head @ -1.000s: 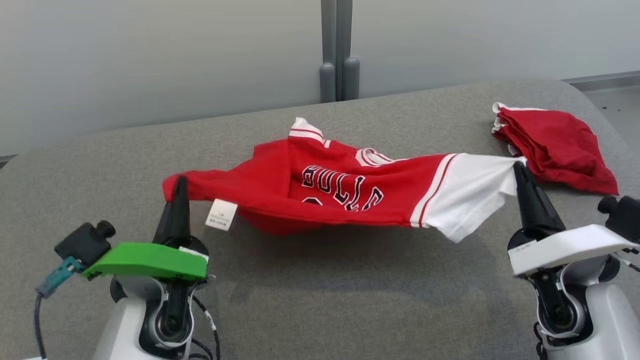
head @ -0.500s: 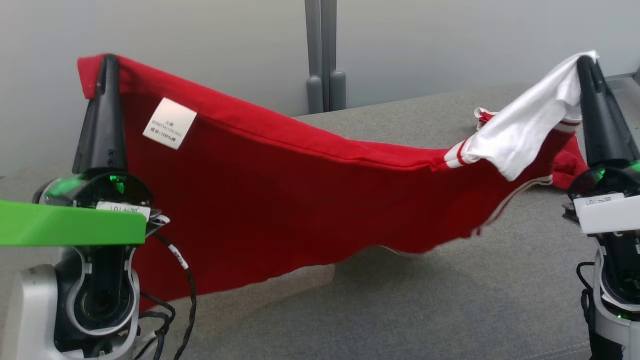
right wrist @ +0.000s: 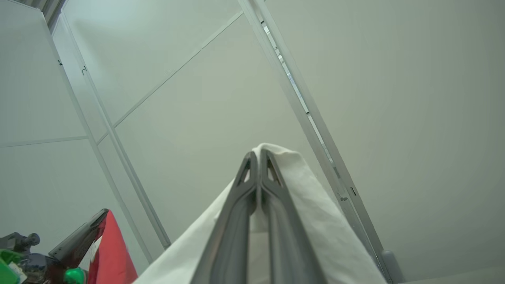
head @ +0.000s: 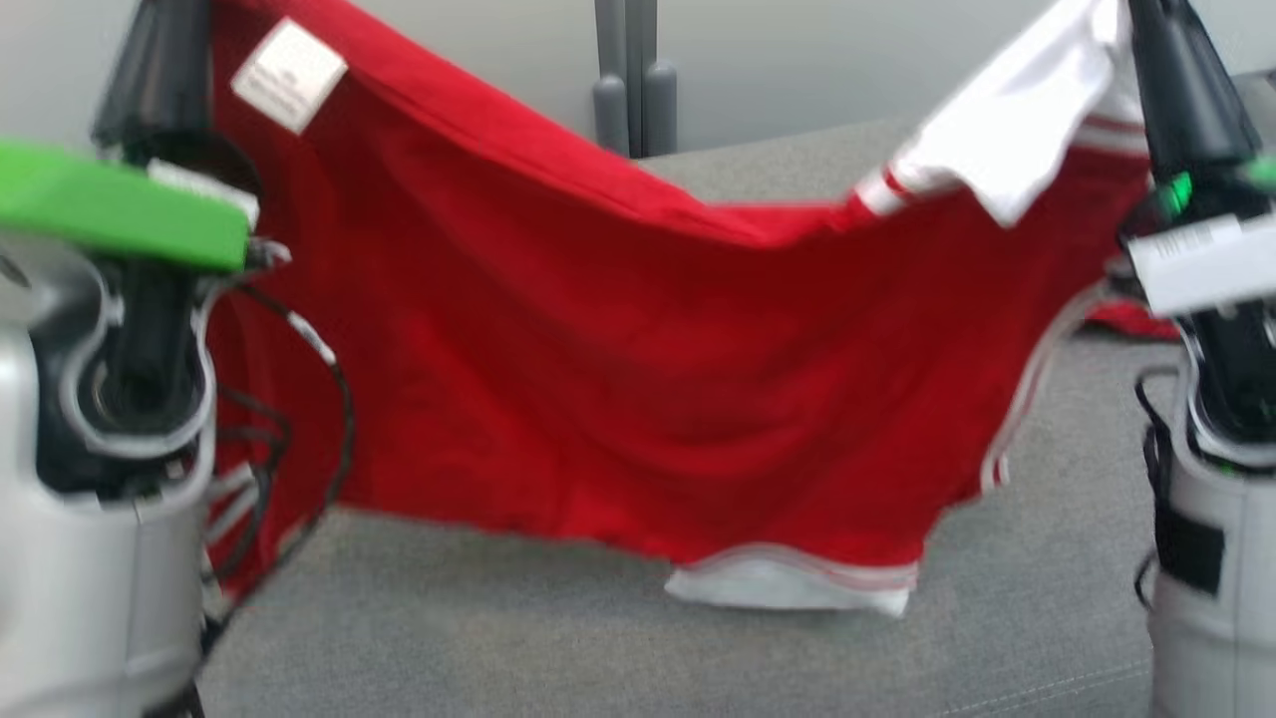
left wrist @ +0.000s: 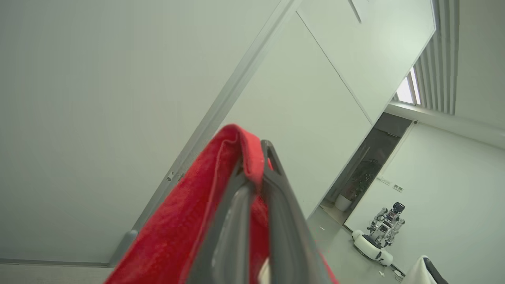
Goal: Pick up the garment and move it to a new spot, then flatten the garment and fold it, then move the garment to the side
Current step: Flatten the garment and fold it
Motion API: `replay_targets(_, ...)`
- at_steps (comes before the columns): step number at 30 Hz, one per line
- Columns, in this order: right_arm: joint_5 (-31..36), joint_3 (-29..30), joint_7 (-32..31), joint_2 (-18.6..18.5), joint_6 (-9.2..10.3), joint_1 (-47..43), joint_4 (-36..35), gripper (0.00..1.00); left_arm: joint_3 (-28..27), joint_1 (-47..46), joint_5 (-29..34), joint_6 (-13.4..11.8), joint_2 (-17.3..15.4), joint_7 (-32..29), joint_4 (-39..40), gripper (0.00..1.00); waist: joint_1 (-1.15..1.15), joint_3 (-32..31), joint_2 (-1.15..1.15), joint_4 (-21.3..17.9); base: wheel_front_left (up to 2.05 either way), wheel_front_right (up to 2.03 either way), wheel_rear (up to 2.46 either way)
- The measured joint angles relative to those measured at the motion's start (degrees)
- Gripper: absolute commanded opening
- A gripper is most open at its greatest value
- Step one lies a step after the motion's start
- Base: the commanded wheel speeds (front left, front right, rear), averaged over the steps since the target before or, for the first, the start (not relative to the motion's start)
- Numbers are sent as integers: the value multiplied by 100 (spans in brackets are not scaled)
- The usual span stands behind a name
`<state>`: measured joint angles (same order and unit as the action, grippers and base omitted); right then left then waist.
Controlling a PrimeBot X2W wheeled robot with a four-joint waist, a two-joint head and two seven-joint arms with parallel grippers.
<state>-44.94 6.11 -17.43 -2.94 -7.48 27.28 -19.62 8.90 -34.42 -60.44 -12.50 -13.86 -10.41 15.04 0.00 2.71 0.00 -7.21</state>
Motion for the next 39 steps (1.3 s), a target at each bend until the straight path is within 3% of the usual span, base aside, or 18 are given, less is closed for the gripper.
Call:
replay_targets(6, 355, -246, 46, 12, 0, 2148, 1995, 0, 214, -1677, 549, 58, -356, -160, -1900, 0, 0, 477, 0, -30, 0, 0, 0)
replay_targets(11, 862, -202, 1045, 12, 1, 4052, 4314, 0, 277, -3118, 1199, 19, -494, 383, -3821, 0, 2, 727, 0, -119, 0, 0, 0)
replay_targets(16, 681, -556, 2020, 0, 0, 5139, 5408, 0, 268, -4055, 1260, 671, -215, 1188, -4720, 0, 1, 798, 0, -213, 0, 0, 0)
replay_targets(21, 296, -1319, 2236, 14, 0, 4941, 5733, 0, 442, -4021, 1321, 1228, -288, 1413, -5555, 0, 1, 1000, 0, -277, 0, 0, 0)
replay_targets(29, -352, -2337, 2462, 9, 0, 3245, 5508, 0, 577, -3038, 1215, 1840, -386, 1705, -6469, 0, 1, 1538, 0, -385, 0, 0, 0)
replay_targets(39, -990, -2695, 2751, -520, 0, 1526, 4324, 0, 594, -1820, 537, 1968, -361, 1980, -6023, 0, 1, 1577, 0, -295, 0, 0, 0)
